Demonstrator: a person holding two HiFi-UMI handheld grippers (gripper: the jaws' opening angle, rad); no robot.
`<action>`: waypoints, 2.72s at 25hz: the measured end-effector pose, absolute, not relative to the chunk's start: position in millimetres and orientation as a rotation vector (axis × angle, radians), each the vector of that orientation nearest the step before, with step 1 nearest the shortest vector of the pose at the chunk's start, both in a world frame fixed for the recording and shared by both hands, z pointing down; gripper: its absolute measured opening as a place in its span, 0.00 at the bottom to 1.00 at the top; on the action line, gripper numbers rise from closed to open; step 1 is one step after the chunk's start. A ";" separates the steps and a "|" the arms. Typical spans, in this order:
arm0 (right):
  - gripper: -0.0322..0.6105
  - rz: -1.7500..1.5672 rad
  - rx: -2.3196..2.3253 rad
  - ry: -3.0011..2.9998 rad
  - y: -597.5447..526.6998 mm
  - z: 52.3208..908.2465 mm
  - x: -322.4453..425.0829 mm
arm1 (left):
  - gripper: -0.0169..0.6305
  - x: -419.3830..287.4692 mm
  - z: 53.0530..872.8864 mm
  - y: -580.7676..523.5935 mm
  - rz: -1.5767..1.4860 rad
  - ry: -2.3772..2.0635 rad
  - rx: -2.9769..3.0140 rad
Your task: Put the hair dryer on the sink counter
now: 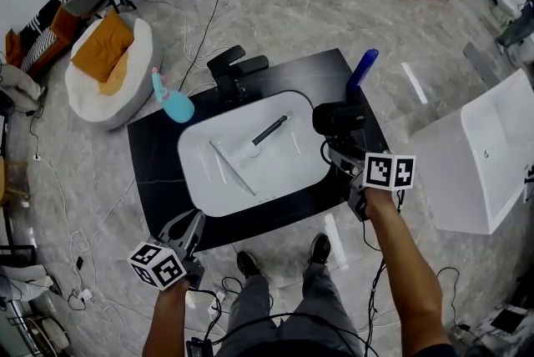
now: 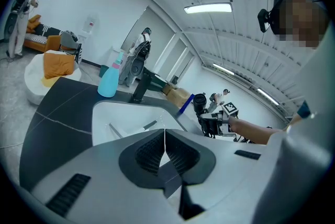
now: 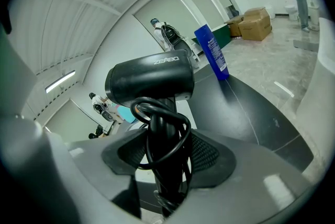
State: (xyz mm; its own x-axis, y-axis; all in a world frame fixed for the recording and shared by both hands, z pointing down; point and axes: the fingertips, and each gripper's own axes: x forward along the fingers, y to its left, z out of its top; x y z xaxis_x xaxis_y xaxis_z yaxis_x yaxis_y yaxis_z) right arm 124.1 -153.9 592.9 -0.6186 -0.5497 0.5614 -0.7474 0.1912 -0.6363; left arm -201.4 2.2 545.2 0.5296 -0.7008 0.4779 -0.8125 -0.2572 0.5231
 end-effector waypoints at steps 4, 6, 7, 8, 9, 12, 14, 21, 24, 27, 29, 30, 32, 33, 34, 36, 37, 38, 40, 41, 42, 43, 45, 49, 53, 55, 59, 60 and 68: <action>0.45 1.386 1.234 -2.263 -156.6 591.8 120.0 | 0.04 -198.6 544.9 -2.7 0.185 -1.221 2.017; 0.44 1.375 1.222 -2.268 -159.0 591.8 115.3 | 0.04 -199.3 546.8 -4.0 0.187 -1.220 2.018; 0.45 1.369 1.217 -2.270 -160.4 592.5 112.7 | 0.04 -200.0 548.2 -4.3 0.188 -1.219 2.018; 0.45 1.365 1.213 -2.270 -161.9 593.3 110.3 | 0.04 -200.8 549.7 -4.4 0.188 -1.220 2.017; 0.44 1.364 1.208 -2.270 -163.3 594.3 108.0 | 0.04 -201.5 550.8 -4.5 0.189 -1.220 2.016; 0.44 1.365 1.193 -2.260 -167.3 600.2 102.4 | 0.04 -202.3 552.8 -6.0 0.186 -1.221 2.007; 0.45 1.361 1.186 -2.248 -169.9 605.9 100.0 | 0.04 -203.7 554.5 -7.0 0.184 -1.222 2.001; 0.44 1.322 1.201 -2.194 -178.2 622.0 103.6 | 0.04 -208.8 562.3 -10.0 0.184 -1.224 1.992; 0.45 1.287 1.209 -2.160 -179.2 629.3 106.3 | 0.04 -209.2 564.8 -12.3 0.181 -1.222 1.990; 0.45 1.251 1.218 -2.124 -179.7 635.0 110.2 | 0.04 -206.7 563.2 -15.2 0.177 -1.218 1.986; 0.45 1.228 1.225 -2.095 -180.6 639.2 113.1 | 0.04 -205.9 563.4 -17.2 0.173 -1.216 1.984; 0.45 1.221 1.229 -2.082 -181.3 641.5 114.5 | 0.04 -206.6 565.3 -17.6 0.173 -1.216 1.984; 0.45 1.214 1.240 -2.059 -182.3 645.8 117.4 | 0.04 -208.9 570.2 -17.3 0.173 -1.216 1.985; 0.45 1.211 1.245 -2.050 -182.7 647.8 118.7 | 0.04 -209.8 572.2 -16.9 0.173 -1.217 1.984; 0.45 1.208 1.250 -2.039 -182.9 649.7 120.0 | 0.04 -210.5 573.9 -16.5 0.172 -1.217 1.982; 0.45 1.205 1.259 -2.016 -183.4 653.7 122.5 | 0.04 -211.7 576.6 -15.9 0.171 -1.216 1.978; 0.45 1.203 1.263 -2.004 -183.8 655.6 123.7 | 0.04 -212.2 577.5 -15.8 0.170 -1.216 1.976; 0.45 1.200 1.268 -1.992 -184.5 657.4 124.9 | 0.04 -212.8 578.3 -15.7 0.169 -1.216 1.975; 0.45 1.197 1.277 -1.970 -185.9 661.4 127.4 | 0.04 -213.7 579.6 -15.4 0.167 -1.216 1.972; 0.45 1.198 1.281 -1.959 -186.5 663.8 128.6 | 0.04 -214.2 580.0 -15.1 0.166 -1.217 1.970; 0.45 1.201 1.286 -1.947 -187.1 666.2 130.1 | 0.04 -214.8 580.2 -14.8 0.164 -1.218 1.969; 0.45 1.204 1.291 -1.934 -187.7 668.5 131.6 | 0.04 -215.6 580.0 -14.4 0.162 -1.220 1.968; 0.45 1.212 1.304 -1.908 -188.7 672.7 134.9 | 0.04 -217.8 578.6 -13.7 0.158 -1.224 1.965; 0.45 1.225 1.330 -1.849 -188.9 681.8 143.3 | 0.04 -223.0 575.1 -12.2 0.150 -1.235 1.960; 0.44 1.225 1.373 -1.820 -191.5 687.8 151.6 | 0.04 -228.3 574.7 -10.6 0.142 -1.243 1.956; 0.43 1.217 1.380 -1.818 -194.4 685.8 152.9 | 0.04 -230.9 573.8 -10.2 0.138 -1.248 1.953; 0.43 1.206 1.368 -1.809 -195.6 686.2 152.1 | 0.04 -235.4 571.1 -8.7 0.127 -1.258 1.949; 0.43 1.209 1.364 -1.807 -194.7 686.4 152.1 | 0.04 -236.2 569.6 -8.2 0.124 -1.261 1.949; 0.45 1.211 1.314 -1.805 -192.3 679.3 151.9 | 0.04 -246.2 559.9 -2.3 0.104 -1.294 1.938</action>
State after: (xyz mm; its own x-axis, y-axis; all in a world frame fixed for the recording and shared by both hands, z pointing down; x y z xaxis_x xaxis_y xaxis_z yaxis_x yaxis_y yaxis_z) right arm 151.9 -192.3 679.3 -0.3362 -0.4011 0.8521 -0.9406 0.0972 -0.3254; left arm -246.2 -2.3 559.9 0.4764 -0.7470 0.4637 -0.8114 -0.1703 0.5592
